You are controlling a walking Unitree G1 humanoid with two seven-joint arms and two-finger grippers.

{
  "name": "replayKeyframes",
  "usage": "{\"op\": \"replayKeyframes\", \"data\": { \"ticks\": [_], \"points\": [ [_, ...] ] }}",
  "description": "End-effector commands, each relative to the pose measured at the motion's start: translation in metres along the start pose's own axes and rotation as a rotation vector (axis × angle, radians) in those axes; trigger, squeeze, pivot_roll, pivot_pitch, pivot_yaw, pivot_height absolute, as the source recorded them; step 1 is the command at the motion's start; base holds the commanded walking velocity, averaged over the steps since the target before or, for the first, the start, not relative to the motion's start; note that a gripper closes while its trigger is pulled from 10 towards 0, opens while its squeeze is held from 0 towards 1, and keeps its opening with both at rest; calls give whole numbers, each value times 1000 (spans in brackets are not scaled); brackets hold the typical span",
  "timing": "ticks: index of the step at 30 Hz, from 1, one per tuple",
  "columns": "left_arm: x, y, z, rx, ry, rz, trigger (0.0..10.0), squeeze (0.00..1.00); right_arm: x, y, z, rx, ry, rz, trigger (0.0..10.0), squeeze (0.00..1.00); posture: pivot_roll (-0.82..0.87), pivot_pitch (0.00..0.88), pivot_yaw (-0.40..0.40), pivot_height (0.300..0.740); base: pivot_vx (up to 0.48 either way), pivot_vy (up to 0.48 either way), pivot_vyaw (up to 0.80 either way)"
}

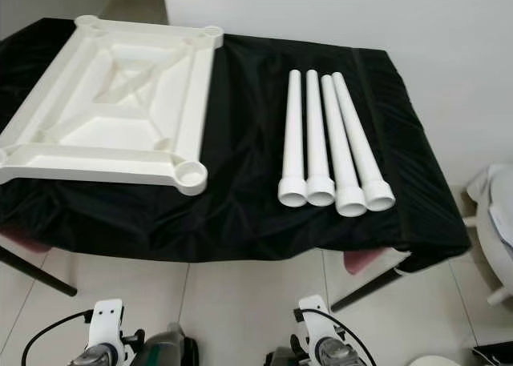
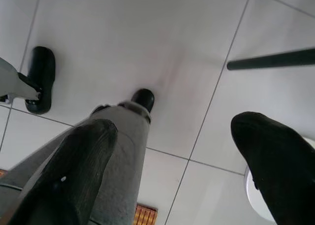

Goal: Building children table

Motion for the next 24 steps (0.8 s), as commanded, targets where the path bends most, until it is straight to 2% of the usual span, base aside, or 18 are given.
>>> {"op": "replayKeyframes", "data": {
  "ticks": [1,12,19,24],
  "points": [
    [-2,-3,-13,-5,44,-11,10000,0,-1,1,-6,-4,21,4,10000,0,83,0,-26,740,0,341,0],
    [-2,-2,-12,-7,43,-10,10000,0,-3,-8,-8,-4,22,-6,10000,0,84,0,-27,740,0,339,0],
    [-2,-1,-11,-2,42,-7,10000,0,-2,-9,-5,-3,18,-6,10000,0,85,0,-27,740,0,448,0],
    [-2,-1,-11,-2,41,-3,10000,0,-1,-4,-4,-4,16,1,10000,0,87,0,-27,740,0,0,0]
  ]
}}
Point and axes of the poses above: a point about 5 cm out from each wrist's last joint towards the gripper, its own x axis pointing out of the wrist towards the gripper, its own z axis along the axis of the wrist's last joint, y = z × x, the point moved 2 cm from there along x, pointing out of the wrist towards the gripper, and after that the axes turned 10 degrees about x, right-handed, at the moved point
